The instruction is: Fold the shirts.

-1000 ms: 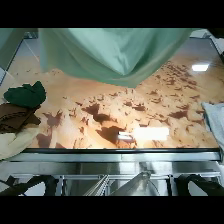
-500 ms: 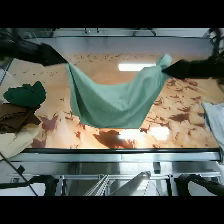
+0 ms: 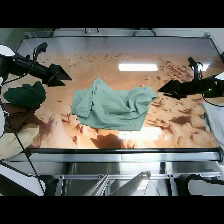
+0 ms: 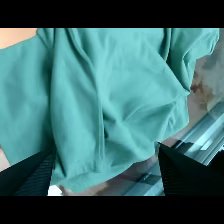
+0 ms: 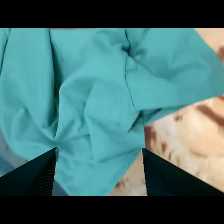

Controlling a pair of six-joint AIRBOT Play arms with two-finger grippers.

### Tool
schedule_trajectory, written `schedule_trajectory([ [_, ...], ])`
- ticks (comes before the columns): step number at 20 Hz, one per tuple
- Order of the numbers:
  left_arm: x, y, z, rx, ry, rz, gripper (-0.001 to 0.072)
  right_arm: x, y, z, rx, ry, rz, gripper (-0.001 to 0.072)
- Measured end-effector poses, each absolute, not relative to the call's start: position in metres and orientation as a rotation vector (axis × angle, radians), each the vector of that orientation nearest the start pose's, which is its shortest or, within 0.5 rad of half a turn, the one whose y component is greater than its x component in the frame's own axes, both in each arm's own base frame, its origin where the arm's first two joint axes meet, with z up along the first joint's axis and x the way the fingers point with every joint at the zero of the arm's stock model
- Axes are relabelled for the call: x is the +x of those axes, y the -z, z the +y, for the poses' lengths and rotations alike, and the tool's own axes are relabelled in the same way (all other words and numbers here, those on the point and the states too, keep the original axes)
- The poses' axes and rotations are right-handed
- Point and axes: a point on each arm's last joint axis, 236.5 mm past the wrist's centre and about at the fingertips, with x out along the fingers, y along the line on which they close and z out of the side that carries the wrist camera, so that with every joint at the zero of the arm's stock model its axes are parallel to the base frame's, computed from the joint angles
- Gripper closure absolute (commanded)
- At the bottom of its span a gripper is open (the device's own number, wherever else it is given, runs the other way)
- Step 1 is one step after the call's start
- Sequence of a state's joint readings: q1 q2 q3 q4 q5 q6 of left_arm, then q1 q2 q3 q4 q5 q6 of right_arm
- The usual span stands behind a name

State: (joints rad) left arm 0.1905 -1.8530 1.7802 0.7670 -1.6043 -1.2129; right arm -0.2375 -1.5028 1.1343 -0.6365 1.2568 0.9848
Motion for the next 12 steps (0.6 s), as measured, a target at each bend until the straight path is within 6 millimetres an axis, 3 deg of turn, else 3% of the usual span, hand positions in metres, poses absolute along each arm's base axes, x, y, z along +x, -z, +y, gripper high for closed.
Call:
schedule_trajectory([
  [3,0.452,-0.001,-0.073,-0.571,0.694,1.408,0.0013,0.357,0.023,0.114,0.671,-0.675,1.311,0.0134],
  [7,0.455,0.037,-0.065,-0.623,0.619,1.401,0.0014,0.301,0.051,0.171,0.691,-0.732,1.429,0.0135],
  [12,0.465,0.064,-0.059,-0.594,0.541,1.362,0.0014,0.284,0.065,0.244,0.661,-0.766,1.396,0.0135],
])
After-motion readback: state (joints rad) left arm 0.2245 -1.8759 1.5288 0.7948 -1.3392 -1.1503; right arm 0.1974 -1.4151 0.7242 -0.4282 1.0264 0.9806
